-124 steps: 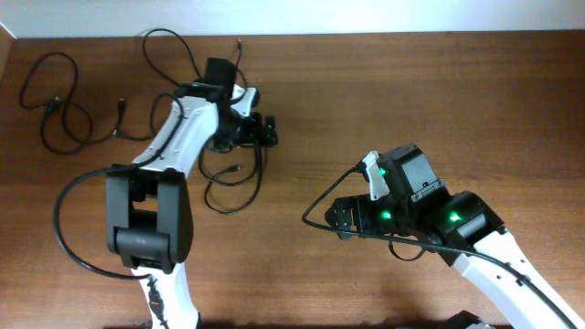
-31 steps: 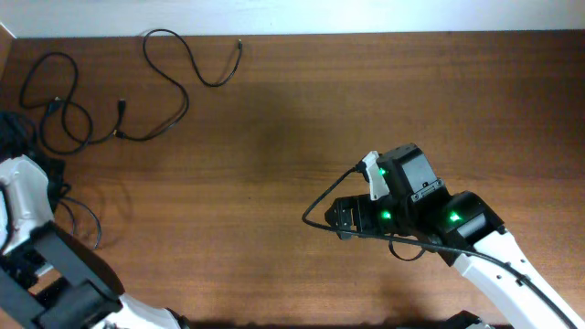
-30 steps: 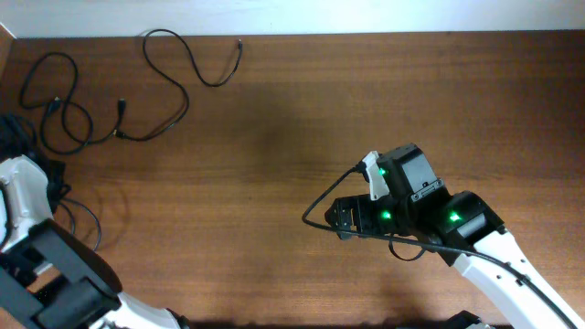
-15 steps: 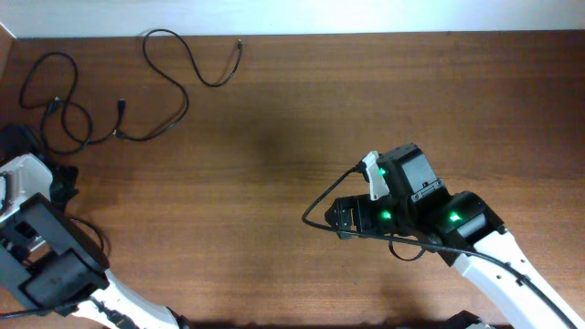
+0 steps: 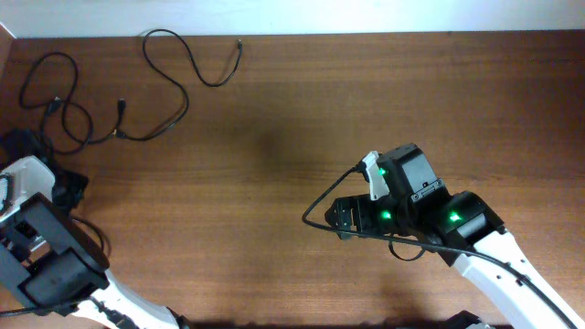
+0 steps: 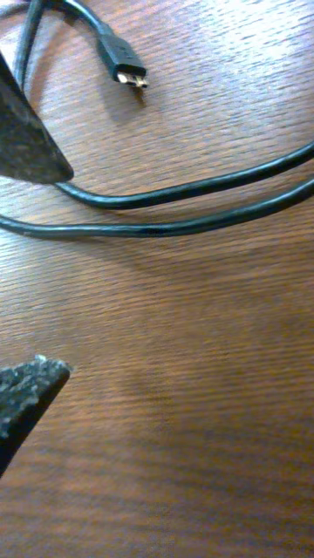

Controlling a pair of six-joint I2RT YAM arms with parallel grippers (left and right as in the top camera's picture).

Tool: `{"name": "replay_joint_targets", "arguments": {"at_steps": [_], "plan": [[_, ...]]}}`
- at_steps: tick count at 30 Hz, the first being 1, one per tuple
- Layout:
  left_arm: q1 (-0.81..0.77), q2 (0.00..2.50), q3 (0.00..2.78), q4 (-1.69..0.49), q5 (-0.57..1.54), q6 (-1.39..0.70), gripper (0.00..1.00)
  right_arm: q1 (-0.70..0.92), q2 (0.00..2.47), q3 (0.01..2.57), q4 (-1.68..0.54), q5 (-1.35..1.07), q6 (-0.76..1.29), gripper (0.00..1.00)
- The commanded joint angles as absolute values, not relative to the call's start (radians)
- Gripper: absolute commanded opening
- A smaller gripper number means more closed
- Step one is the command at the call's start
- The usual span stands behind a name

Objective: Untangle cables

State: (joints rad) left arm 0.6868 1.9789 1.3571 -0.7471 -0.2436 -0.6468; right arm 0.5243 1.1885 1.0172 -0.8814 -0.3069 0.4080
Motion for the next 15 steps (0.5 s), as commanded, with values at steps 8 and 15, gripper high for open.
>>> {"name": "replay_joint_targets", "arguments": {"at_steps": [8,15], "plan": [[0.767,1.997,1.225,-0.678,-0.304,-0.635,0.72,0.523,1.187,1.026,-0.878,-0.302,0.405,0.99],[0.796,1.997,1.110,-0.495,-0.109,-0.635,0.13,0.523,1.187,1.026,-0.878,-0.302,0.405,0.98]]}}
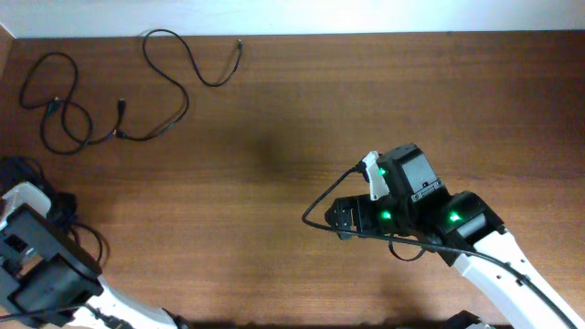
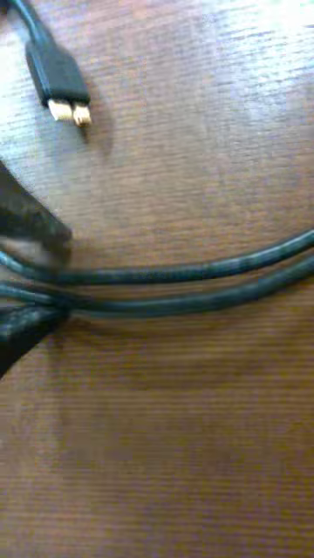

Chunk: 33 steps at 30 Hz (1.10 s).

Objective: Untangle cables

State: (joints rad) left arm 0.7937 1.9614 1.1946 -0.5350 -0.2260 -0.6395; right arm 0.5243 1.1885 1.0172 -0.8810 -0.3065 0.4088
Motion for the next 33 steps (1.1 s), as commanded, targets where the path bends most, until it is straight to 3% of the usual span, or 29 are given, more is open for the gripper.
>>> {"name": "replay_joint_targets", "arguments": {"at_steps": [1,8,13,15,17,19,20,23,28,33], "plan": [[0.788,1.997,1.085,-0.451,-0.077,-0.635,0.11,0.523,1.187,1.026,-0.878,-0.302,0.405,0.98],[0.727,1.997,1.071,-0.224,-0.054,-0.635,0.02,0.523,1.187,1.026,-0.878,-0.302,0.405,0.98],[0.686,1.997,1.072,-0.118,0.012,-0.632,0.13,0.523,1.187,1.026,-0.878,-0.302,0.405,0.98],[0.683,1.997,1.072,-0.122,0.012,-0.608,0.57,0.523,1.187,1.026,-0.878,-0.302,0.405,0.99],[0.683,1.991,1.076,-0.129,0.012,-0.608,0.71,0.523,1.187,1.026,-0.878,-0.302,0.405,0.99],[0.683,1.970,1.107,-0.182,0.013,-0.608,0.96,0.523,1.187,1.026,-0.878,-0.302,0.405,0.99],[0.683,1.952,1.135,-0.221,0.013,-0.608,0.99,0.523,1.187,1.026,-0.878,-0.302,0.405,0.98],[0.683,1.898,1.189,-0.295,0.063,-0.598,0.99,0.523,1.187,1.026,-0.878,-0.302,0.405,0.98],[0.657,1.763,1.208,-0.302,0.350,-0.498,0.99,0.523,1.187,1.026,-0.878,-0.302,0.405,0.99],[0.511,1.588,1.208,-0.302,0.412,-0.385,0.99,0.523,1.187,1.026,-0.878,-0.302,0.405,0.99]]}}
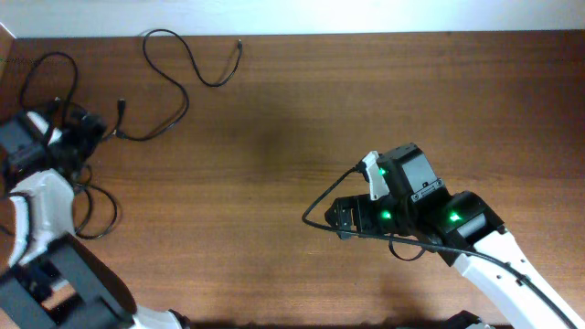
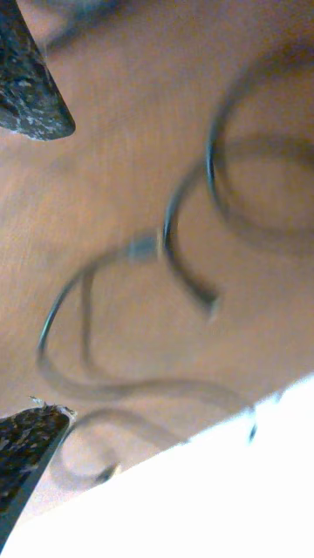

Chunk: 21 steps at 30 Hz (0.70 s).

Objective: Untangle cables

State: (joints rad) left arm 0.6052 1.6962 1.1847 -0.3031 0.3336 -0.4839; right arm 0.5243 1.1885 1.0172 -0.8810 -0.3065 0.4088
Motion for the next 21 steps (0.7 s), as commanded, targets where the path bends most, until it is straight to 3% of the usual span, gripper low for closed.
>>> {"name": "replay_joint_targets", "arguments": {"at_steps": [1,7,13,21], "plan": [[0.466,1.556,1.208,-0.302,0.412,-0.352,0.99,0.523,1.187,1.026,-0.878,-0.302,0.405,0.98],[0.234,1.486,1.208,-0.329,0.242,-0.231,1.00,0.523,1.187,1.026,-0.878,-0.302,0.405,0.99],[0.218,1.544,1.208,-0.331,0.049,-0.204,0.99,0.523,1.187,1.026,-0.878,-0.302,0.405,0.98],[0.218,1.728,1.208,-0.192,0.047,-0.207,0.99,0.523,1.187,1.026,-0.878,-0.302,0.405,0.99]]}}
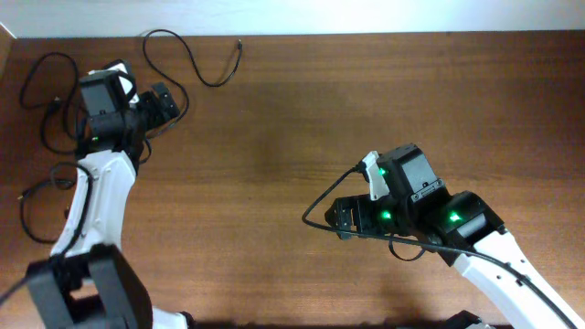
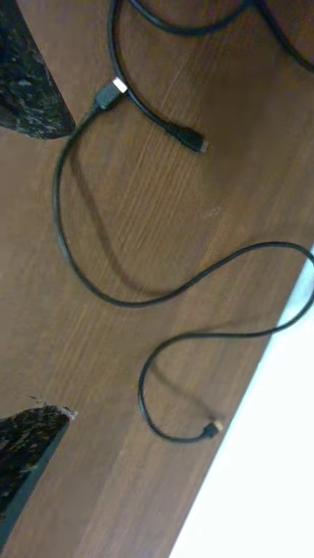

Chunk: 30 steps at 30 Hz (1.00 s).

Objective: Untangle cables

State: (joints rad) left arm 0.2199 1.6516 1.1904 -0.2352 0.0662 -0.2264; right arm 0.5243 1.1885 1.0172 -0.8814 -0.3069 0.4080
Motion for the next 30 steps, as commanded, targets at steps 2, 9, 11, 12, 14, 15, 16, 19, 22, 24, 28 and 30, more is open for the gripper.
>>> {"name": "replay_joint_targets", "arguments": {"at_steps": [2,9,11,12,14,15,16,19,22,24,28,30], "plan": [[0.218,1.780,1.208,-0.144,0.016,-0.207,0.99,0.523,1.187,1.026,-0.878,-0.302,0.405,0.98],[0.218,1.937,1.208,-0.103,0.022,-0.021,0.84,0.523,1.187,1.026,-0.878,-0.302,0.405,0.98],[0.218,1.976,1.208,-0.107,0.022,0.073,0.85,0.523,1.187,1.026,-0.878,-0.302,0.405,0.98],[0.218,1.998,1.208,-0.106,0.022,0.136,0.85,0.523,1.187,1.026,-0.878,-0.302,0.405,0.98],[0.218,2.035,1.208,-0.105,0.022,0.249,0.87,0.523,1.187,1.026,-0.878,-0.302,0.405,0.98],[0.218,2.051,1.208,-0.105,0.022,0.295,0.87,0.523,1.187,1.026,-0.878,-0.302,0.405,0.98],[0.218,2.062,1.208,-0.102,0.022,0.324,0.87,0.523,1.187,1.026,-0.878,-0.302,0.405,0.99],[0.219,2.070,1.208,-0.081,0.020,0.373,0.79,0.523,1.187,1.026,-0.878,-0.302,0.405,0.98],[0.218,2.070,1.208,-0.056,0.022,0.373,0.72,0.523,1.187,1.026,-0.878,-0.302,0.405,0.99],[0.218,2.076,1.208,-0.057,0.021,0.373,0.55,0.523,1.187,1.026,-0.878,-0.302,0.405,0.98],[0.219,2.080,1.208,-0.041,0.018,0.372,0.32,0.523,1.187,1.026,-0.878,-0.302,0.405,0.99],[0.214,2.079,1.208,-0.007,0.022,0.364,0.09,0.523,1.187,1.026,-0.878,-0.302,0.405,0.98]]}}
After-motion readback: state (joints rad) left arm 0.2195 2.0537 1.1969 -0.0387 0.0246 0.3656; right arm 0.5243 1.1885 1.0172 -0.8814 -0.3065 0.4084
